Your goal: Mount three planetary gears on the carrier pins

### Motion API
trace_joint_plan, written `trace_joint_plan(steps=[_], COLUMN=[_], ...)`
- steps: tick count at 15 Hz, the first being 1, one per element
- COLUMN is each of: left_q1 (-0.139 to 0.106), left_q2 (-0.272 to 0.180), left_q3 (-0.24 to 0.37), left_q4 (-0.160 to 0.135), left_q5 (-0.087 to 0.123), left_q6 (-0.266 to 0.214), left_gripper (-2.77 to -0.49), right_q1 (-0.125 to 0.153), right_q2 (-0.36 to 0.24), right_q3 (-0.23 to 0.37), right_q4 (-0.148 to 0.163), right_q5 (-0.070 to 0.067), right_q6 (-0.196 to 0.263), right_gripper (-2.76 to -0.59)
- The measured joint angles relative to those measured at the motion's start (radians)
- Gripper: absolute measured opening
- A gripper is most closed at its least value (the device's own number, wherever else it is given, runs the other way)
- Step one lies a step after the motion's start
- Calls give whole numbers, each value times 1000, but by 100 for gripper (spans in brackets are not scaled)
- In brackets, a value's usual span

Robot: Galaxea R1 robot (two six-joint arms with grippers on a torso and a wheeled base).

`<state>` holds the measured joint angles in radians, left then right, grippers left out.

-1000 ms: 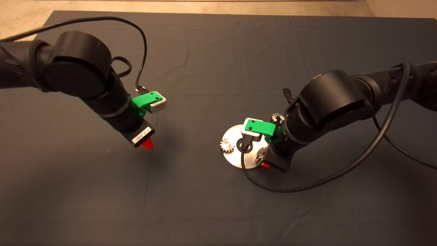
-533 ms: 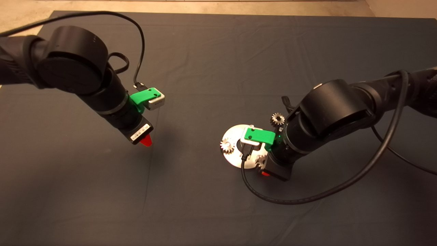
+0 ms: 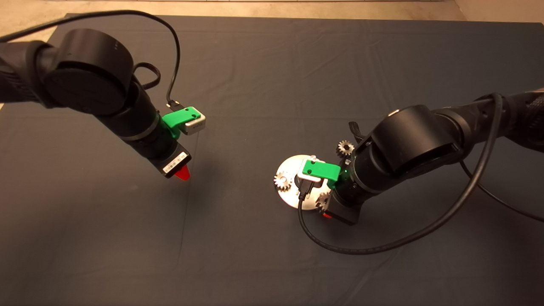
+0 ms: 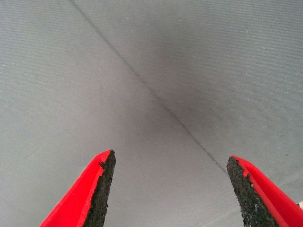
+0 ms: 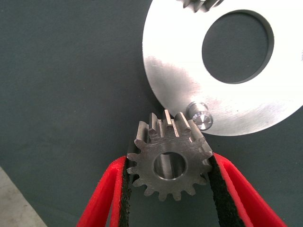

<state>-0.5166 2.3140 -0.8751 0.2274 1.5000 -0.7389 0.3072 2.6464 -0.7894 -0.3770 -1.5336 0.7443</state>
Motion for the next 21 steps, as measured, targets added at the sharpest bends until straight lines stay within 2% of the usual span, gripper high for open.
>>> trace_joint_plan(steps=[7, 11, 16, 21], left_q1=[0, 0, 0, 0], left_q2=[-13, -13, -18, -29], left_q3=[0, 0, 0, 0], left_q4=[-1, -1, -1, -1], left_q5=[0, 0, 0, 0], left_q6=[0, 0, 0, 0], left_gripper=[-162, -162, -162, -162], right_q1=[-1, -6, -33, -33], right_q2=[2, 2, -1, -7], right_q3=[-16, -22, -25, -26], right_q4=[-73, -82, -95, -105], right_q5=[0, 0, 0, -1], right_q6=[-1, -3, -4, -7], right_gripper=[-237, -237, -236, -237])
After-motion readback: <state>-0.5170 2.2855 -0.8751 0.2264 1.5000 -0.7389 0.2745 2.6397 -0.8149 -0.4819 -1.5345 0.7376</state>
